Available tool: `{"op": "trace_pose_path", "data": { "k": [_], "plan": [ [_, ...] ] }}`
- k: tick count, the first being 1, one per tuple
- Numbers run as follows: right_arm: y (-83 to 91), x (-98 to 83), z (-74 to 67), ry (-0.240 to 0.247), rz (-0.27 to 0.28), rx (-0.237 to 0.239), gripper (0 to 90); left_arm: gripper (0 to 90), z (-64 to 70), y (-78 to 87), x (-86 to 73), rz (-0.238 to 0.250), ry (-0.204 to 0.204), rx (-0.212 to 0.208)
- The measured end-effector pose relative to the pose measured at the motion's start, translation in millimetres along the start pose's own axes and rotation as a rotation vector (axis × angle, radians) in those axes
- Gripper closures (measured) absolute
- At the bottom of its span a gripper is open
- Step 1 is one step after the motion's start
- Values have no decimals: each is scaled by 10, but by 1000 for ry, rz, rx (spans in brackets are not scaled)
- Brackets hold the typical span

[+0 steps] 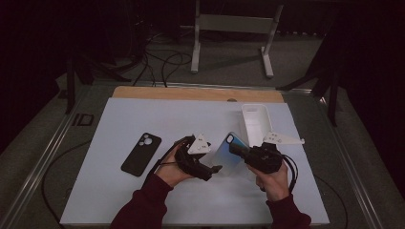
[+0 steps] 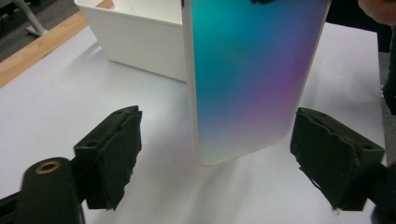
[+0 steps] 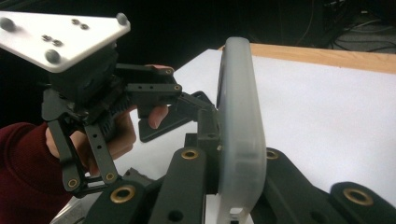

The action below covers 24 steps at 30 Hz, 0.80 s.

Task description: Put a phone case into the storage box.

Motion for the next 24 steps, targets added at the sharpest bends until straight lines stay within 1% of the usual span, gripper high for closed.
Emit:
{"op": "trace_pose_path", "data": {
  "k": [1,2,5,7,8,10,11,12,14,19,22,24],
  "plan": [
    [3,8,-5,4,2,0,873,152,0,5,-7,1,3,-8],
    [4,15,-14,9,1,4,873,149,-1,8,-10,1,2,-8],
    [3,28,-38,16,3,16,873,111,11,10,-15,7,10,-36],
    [-3,35,-59,30,4,26,873,103,19,10,-11,11,14,-46],
    [-6,38,-76,37,-1,39,873,104,22,10,-9,14,19,-53],
    [-10,39,-100,51,-3,54,873,103,25,9,-5,18,35,-77],
    [-12,39,-108,57,-3,64,873,98,34,9,-5,22,39,-99],
    [-14,40,-129,60,-2,80,873,98,41,8,-5,24,35,-107],
    [-19,40,-147,75,-5,88,873,101,55,8,-2,26,28,-116],
    [-18,47,-166,76,5,126,872,108,72,3,7,37,28,-136],
    [-17,48,-181,82,5,148,872,136,85,9,16,53,27,-155],
    [-21,47,-190,86,7,163,873,155,97,15,22,66,27,-175]
  ]
}}
Point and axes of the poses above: each handheld gripper's, and its own axes: y roughly backward along the jaws, x roughly out of its top, z roughly to its right, the point moved 4 cm from there along -y, roughly forward along the jaws, and after that the axes turned 9 degrees about -y, right-handed, at the moved point
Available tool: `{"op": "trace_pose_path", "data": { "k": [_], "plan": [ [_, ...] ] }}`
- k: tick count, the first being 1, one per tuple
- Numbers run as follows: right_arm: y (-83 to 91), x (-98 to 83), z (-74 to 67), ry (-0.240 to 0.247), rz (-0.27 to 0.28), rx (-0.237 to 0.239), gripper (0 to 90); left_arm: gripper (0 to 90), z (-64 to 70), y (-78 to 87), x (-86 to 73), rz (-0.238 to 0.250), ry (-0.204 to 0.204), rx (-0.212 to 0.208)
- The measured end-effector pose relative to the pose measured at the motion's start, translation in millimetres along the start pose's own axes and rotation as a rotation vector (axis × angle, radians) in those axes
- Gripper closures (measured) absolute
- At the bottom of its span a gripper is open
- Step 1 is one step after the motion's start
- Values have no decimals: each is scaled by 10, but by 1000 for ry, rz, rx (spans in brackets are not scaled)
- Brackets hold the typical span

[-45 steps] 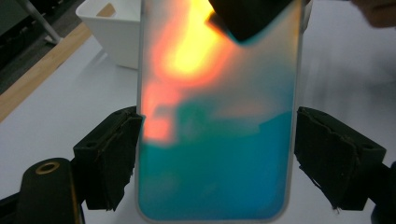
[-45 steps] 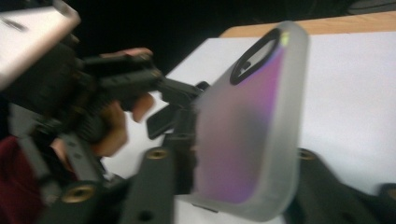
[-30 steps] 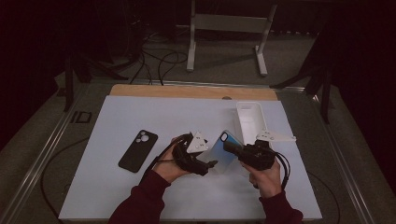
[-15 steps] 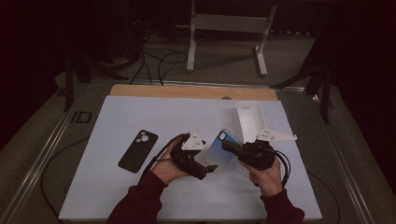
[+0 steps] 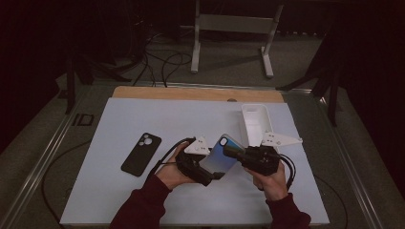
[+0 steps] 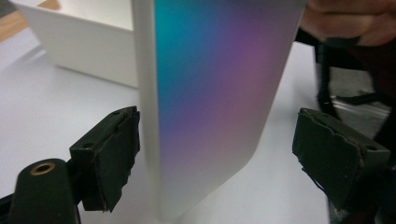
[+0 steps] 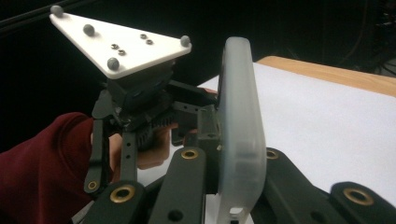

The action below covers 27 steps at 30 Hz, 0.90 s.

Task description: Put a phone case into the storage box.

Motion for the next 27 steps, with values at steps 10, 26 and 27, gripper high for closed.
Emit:
{"op": "trace_pose_path", "data": {
  "k": [10,26,27],
  "plan": [
    [7,-12,-46,43,-7,44,873,411,11,21,-20,27,-4,-32],
    [70,-15,11,89,-32,75,786,655,35,51,-63,49,-35,-66],
    [71,-14,10,95,-33,71,767,669,36,49,-63,49,-39,-63]
  ]
}}
Point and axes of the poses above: each handheld gripper's, and its own axes: y roughly backward along the jaws, x roughly out of its top, z roughly to its right, the point moved 4 cm from there along -y, roughly forward along the jaws, and after that the axes turned 9 degrees about -y, right-handed, at the moved point
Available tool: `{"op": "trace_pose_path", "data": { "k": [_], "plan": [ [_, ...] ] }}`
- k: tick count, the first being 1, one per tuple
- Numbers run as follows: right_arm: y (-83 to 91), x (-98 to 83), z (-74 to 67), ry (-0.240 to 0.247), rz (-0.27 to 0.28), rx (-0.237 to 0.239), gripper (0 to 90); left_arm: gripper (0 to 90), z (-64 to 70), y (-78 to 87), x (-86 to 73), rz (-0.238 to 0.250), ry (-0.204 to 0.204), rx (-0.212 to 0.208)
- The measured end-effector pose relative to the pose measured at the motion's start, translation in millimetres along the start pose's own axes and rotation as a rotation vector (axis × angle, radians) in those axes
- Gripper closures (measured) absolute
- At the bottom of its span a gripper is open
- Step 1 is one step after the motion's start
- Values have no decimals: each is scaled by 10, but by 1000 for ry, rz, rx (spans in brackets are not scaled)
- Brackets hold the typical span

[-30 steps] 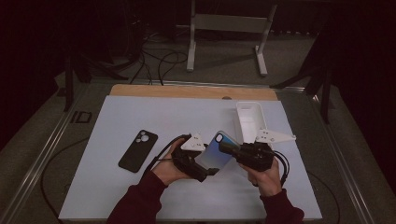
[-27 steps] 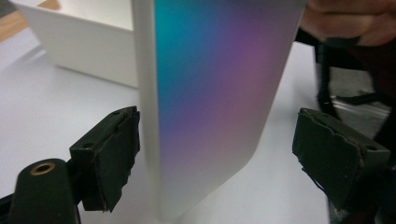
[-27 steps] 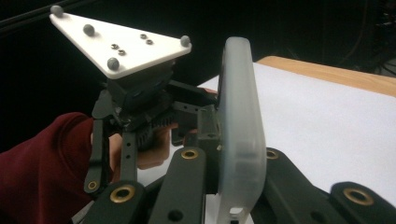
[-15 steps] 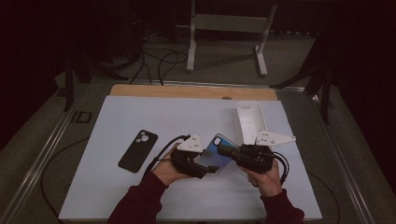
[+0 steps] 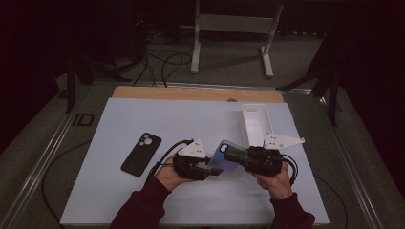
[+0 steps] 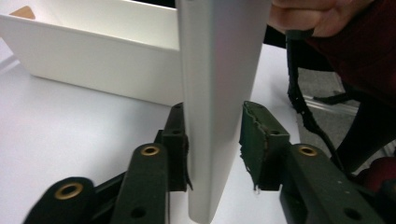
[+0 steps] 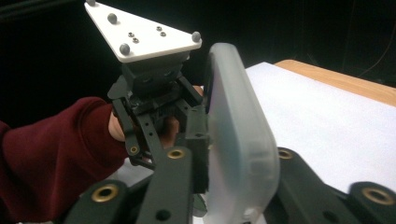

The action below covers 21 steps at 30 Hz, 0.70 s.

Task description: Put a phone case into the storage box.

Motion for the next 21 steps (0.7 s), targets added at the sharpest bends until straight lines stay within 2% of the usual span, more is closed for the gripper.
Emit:
{"op": "trace_pose_path", "data": {
  "k": [7,21],
  "plan": [
    [-3,34,-9,17,1,-30,580,802,15,-6,0,-2,-28,25],
    [-52,53,-15,16,-3,-73,452,809,20,-12,9,-6,-37,49]
  ]
}}
Point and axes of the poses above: each handheld gripper's, and its own axes: y roughly backward along the jaws, x roughly out of its top, z roughly to its right, the point moved 4 cm from there along -y, roughly forward along the jaws, and after that the axes turned 9 degrees about -y, right-handed, at the moved point
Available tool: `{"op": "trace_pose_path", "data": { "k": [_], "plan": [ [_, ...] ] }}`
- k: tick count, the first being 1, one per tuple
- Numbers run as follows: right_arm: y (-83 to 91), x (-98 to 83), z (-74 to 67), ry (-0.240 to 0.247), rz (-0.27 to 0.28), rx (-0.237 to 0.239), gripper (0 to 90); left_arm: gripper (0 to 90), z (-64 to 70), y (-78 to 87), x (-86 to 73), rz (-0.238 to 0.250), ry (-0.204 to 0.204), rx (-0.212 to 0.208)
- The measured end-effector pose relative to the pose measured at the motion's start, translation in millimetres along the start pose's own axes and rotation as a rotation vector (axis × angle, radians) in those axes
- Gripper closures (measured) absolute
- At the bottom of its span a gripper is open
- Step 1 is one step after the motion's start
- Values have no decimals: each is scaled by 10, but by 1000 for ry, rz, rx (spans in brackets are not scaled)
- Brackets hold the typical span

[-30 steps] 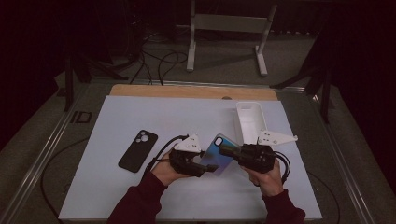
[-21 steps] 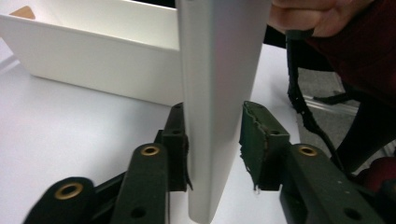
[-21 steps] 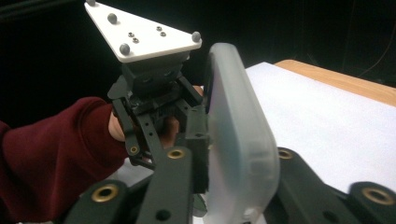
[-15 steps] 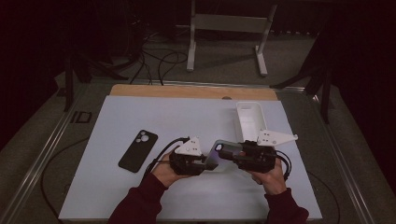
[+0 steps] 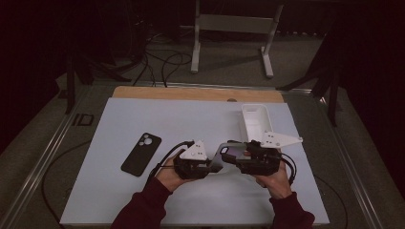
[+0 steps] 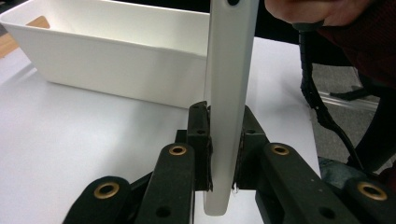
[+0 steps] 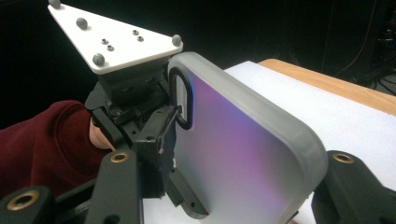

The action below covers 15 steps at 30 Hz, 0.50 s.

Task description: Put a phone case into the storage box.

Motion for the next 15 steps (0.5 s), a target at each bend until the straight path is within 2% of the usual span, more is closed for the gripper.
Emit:
{"op": "trace_pose_path", "data": {
  "k": [2,4,12,15],
  "plan": [
    [-4,8,2,-4,-2,-27,357,811,-2,8,5,-2,0,14],
    [-14,4,15,6,-20,-63,342,810,-14,21,4,0,1,23],
    [-35,10,42,10,-17,-184,161,811,-46,73,6,1,6,65],
    [-38,15,44,13,-23,-236,138,811,-60,77,-4,-4,15,83]
  ]
}}
Point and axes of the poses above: each handheld gripper's, and its own axes: y roughly backward along the jaws, x roughly out of its top, z roughly to its right, the point moved 4 cm from there along -y, roughly forward along the jaws, and after that the axes turned 9 degrees about -y, right-handed, at the moved point
